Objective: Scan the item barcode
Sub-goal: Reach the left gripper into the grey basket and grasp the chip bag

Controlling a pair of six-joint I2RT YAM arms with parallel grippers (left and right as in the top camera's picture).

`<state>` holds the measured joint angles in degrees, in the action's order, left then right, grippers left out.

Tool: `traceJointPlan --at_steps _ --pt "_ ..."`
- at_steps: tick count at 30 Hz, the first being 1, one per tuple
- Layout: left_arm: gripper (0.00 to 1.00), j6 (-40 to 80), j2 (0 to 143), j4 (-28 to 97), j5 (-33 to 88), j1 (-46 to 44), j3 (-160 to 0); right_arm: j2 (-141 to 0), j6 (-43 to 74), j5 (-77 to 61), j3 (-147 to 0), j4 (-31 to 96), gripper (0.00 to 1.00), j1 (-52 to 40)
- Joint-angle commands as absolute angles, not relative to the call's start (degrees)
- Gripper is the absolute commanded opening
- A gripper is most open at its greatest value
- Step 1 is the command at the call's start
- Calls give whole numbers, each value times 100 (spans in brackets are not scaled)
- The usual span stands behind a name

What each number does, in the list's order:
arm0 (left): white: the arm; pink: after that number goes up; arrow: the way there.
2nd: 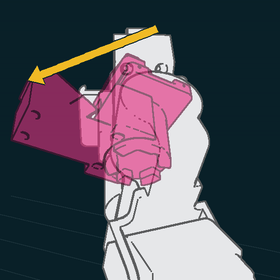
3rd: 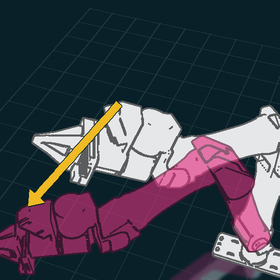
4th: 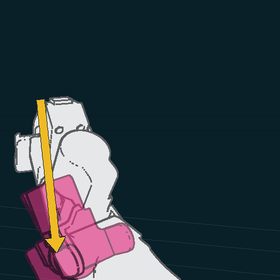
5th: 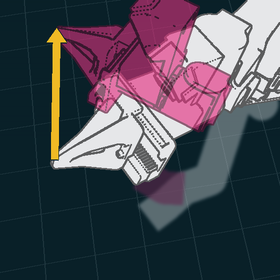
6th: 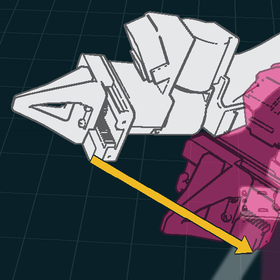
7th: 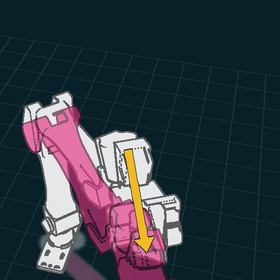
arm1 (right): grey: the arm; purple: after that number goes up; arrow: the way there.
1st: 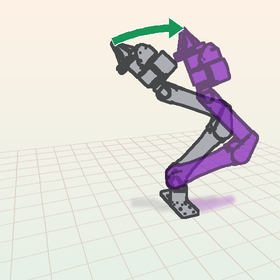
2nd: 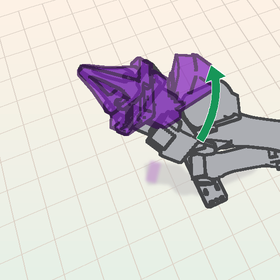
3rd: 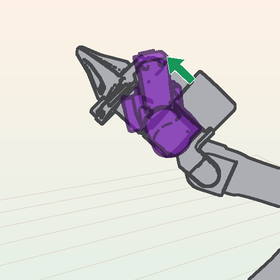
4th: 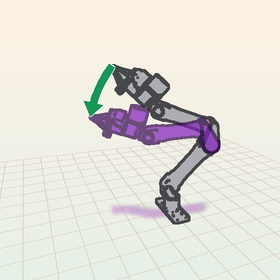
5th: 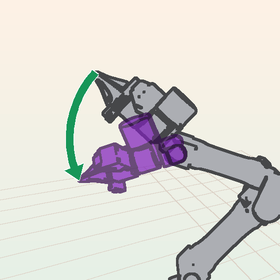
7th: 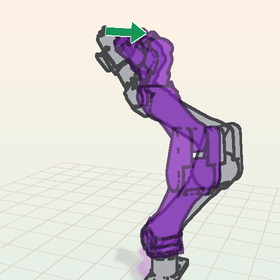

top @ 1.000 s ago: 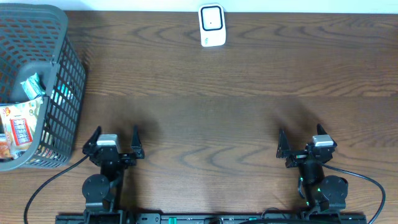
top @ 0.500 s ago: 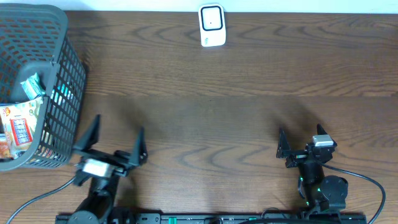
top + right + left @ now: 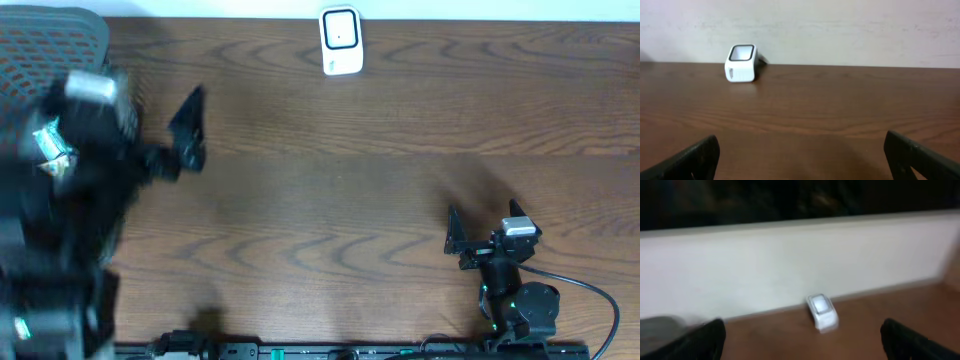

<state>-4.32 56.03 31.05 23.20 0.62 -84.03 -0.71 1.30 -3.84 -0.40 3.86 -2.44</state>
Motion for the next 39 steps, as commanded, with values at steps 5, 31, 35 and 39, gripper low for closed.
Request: traceJointPlan --at_steps 5,31,35,39 --pt "98 -589 7347 3951 2014 445 -10674 -38 209 -379 -36 410 99 -233" --pt "98 215 11052 6932 -268 3623 -13017 -38 209 -379 -36 410 99 -233" --pt "98 -556 11410 7325 -8 3691 -12895 -38 209 -379 -36 410 99 -233" --pt "98 -624 11500 7336 -416 3695 -12232 -38 211 -379 -36 410 99 -233"
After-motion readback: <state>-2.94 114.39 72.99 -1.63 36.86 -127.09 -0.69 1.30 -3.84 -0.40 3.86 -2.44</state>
